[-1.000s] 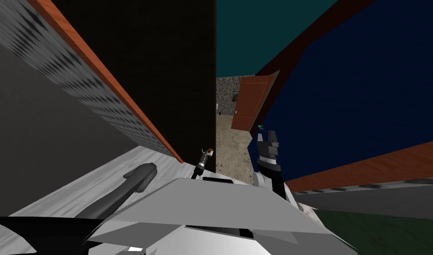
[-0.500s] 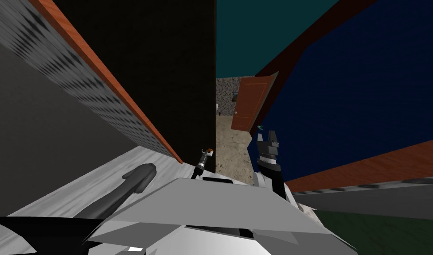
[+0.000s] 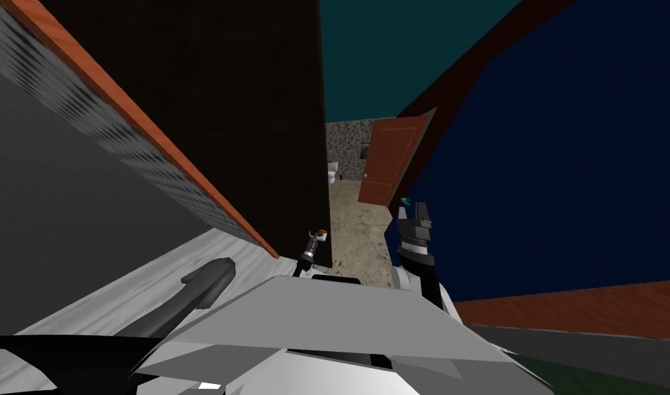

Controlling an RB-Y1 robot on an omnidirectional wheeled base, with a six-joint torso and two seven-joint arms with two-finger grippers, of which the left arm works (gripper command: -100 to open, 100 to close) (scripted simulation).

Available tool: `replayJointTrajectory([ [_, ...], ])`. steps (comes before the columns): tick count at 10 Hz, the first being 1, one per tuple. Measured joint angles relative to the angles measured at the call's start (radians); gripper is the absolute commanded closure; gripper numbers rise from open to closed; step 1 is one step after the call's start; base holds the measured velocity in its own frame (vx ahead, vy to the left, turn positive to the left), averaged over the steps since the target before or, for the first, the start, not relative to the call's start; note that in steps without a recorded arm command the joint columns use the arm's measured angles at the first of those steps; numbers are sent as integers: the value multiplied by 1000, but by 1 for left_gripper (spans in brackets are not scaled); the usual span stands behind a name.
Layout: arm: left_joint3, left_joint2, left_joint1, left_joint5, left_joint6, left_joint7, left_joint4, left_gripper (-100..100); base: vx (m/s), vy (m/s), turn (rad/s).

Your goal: Push the door open

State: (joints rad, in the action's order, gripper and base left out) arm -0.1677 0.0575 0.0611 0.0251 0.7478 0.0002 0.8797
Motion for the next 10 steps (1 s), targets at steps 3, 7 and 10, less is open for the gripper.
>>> replayJointTrajectory([
  [3,30,7,4,12,-12,-11,19,100,180,-87,63],
  [7,77,14,-10,32,-10,-23,-1,100,141,-93,71],
  [10,117,8,-15,47,-13,-38,-7,100,173,-110,80],
])
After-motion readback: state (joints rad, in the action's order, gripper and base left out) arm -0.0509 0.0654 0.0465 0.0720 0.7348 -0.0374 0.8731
